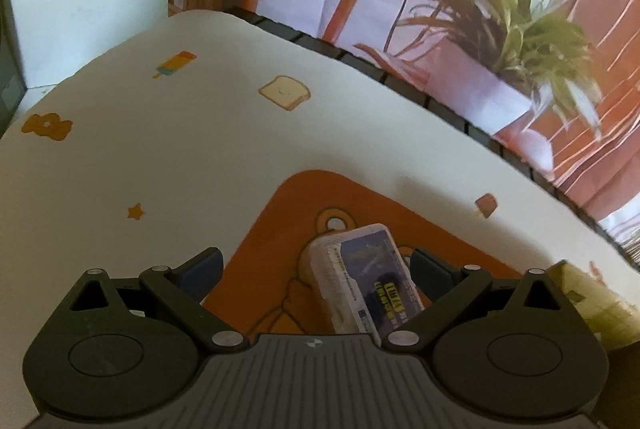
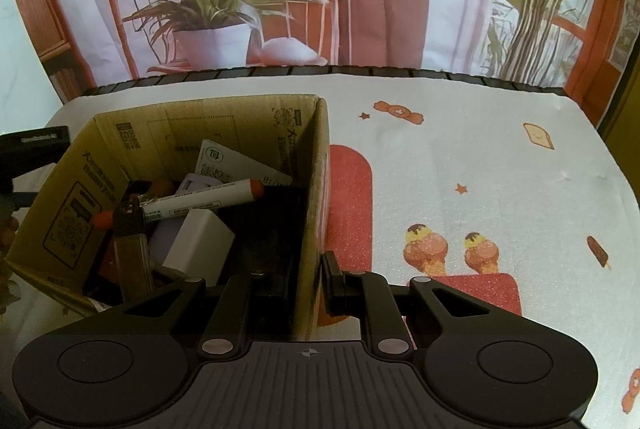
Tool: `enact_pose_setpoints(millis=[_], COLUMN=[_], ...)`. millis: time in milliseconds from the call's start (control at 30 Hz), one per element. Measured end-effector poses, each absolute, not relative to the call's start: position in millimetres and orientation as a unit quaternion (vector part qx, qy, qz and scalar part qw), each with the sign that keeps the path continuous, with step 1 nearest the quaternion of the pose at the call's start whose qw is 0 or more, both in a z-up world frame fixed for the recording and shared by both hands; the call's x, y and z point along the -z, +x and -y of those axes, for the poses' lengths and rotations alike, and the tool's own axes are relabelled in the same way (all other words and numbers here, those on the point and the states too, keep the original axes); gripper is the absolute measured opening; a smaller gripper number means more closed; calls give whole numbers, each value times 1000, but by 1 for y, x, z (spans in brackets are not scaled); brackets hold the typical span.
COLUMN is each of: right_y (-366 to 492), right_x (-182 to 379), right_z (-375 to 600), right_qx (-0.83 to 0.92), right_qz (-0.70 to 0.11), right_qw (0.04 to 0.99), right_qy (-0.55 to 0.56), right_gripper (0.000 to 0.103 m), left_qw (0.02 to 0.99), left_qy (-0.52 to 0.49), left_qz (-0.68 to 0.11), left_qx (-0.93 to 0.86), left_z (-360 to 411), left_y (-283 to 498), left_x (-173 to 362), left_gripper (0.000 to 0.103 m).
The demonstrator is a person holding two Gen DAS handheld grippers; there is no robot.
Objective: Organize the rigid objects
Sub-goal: 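Close the left tool around the clear plastic card box, then lift the clear card box with the left tool and carry it over the box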
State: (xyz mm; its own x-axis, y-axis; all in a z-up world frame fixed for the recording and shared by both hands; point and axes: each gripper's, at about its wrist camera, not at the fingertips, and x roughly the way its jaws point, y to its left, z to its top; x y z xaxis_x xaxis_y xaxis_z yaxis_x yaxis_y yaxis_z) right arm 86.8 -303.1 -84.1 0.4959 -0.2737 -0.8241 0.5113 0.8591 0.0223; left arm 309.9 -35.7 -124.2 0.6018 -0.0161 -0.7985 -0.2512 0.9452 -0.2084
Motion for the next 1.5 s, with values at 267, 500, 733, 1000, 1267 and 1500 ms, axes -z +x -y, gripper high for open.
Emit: enact_pose_setpoints(millis=[267,500,733,1000,1267,1500], right_y=[88,87,86,86,86,85], right_x=[84,84,85,83,84,84], right_z=[304,303,303,304,304,304], right_qx=[231,231,231,231,232,231], right_qz=[-448,-449,-448,-445,-444,-443], right_qw=[854,853,854,855,855,855], right_qy=[130,129,132,135,137,139], right_gripper=[15,15,15,15,15,15], left_qw=[884,886,902,895,896,893], left_qy=[-139,-131,-96,-100,-80,-74], left_qz=[-443,-442,-420,-432,-430,-440], left_qx=[-51,-40,14,51,73,61], left_z=[39,42,40,19,12,21], left_y=[319,319,299,260,228,226], left_x=[134,135,126,125,126,123], left_gripper=[100,98,64,62,62,65])
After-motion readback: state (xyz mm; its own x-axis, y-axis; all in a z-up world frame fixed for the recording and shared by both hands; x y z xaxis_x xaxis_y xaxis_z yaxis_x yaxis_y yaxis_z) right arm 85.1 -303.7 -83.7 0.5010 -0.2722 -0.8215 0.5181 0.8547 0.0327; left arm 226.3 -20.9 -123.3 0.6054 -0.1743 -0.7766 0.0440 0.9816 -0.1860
